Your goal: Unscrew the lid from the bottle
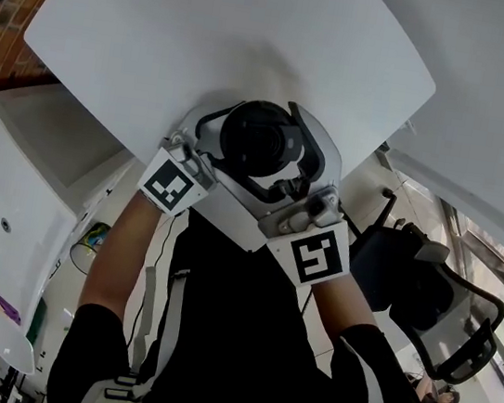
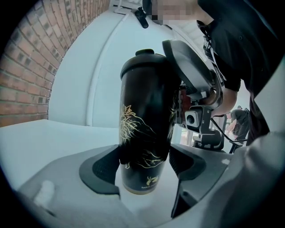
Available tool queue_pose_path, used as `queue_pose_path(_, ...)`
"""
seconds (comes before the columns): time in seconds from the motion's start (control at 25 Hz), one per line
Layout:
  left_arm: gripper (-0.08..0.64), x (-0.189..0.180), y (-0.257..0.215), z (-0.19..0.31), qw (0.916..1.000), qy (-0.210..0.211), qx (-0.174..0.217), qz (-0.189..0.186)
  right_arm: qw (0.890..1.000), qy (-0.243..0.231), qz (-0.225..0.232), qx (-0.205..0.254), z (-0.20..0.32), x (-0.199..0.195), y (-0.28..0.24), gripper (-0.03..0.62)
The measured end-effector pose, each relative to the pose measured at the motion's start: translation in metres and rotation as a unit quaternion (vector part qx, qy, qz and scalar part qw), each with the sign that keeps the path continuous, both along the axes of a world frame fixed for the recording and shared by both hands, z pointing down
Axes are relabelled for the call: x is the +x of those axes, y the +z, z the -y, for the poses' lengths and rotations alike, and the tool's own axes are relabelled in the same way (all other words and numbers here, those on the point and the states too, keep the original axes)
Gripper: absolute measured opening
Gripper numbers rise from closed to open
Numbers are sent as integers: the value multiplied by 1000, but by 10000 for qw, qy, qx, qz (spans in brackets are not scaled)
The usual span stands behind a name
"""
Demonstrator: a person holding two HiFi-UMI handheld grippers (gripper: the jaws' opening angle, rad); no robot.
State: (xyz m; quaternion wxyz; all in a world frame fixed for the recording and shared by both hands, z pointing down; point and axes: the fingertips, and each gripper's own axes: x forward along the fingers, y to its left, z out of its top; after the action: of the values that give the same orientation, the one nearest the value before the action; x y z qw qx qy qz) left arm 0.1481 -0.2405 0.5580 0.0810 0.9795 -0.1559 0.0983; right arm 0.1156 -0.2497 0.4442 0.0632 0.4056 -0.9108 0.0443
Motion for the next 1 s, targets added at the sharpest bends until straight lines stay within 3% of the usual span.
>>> queue_pose_path(0.24, 351, 1, 0, -2, 9998, 198, 0, 30, 9959, -899, 49, -18, -6, -1, 2, 446)
queue_pose_path(0.52, 350, 1, 0, -3, 9972, 749, -71, 13, 9725, -2318, 224, -81, -11, -5, 1, 449)
queue_pose_path(0.64, 350, -2, 1, -4, 9950, 982, -102, 114, 9651, -2596, 339, -111, -11, -8, -2, 449)
queue_pose_path(0.76, 348, -2, 2, -4, 9951, 973, -133, 149, 9749, -2103, 724, -121, -4, -4, -15, 511)
queue_pose_path(0.88, 348, -3, 1, -4, 9957, 908, -126, 107, 9914, -916, 929, 71, 2, 7, -26, 531)
queue_pose_path(1.0, 348, -3, 1, -3, 9958, 897, -112, 104, 9971, 58, 755, 94, 1, 7, -18, 529)
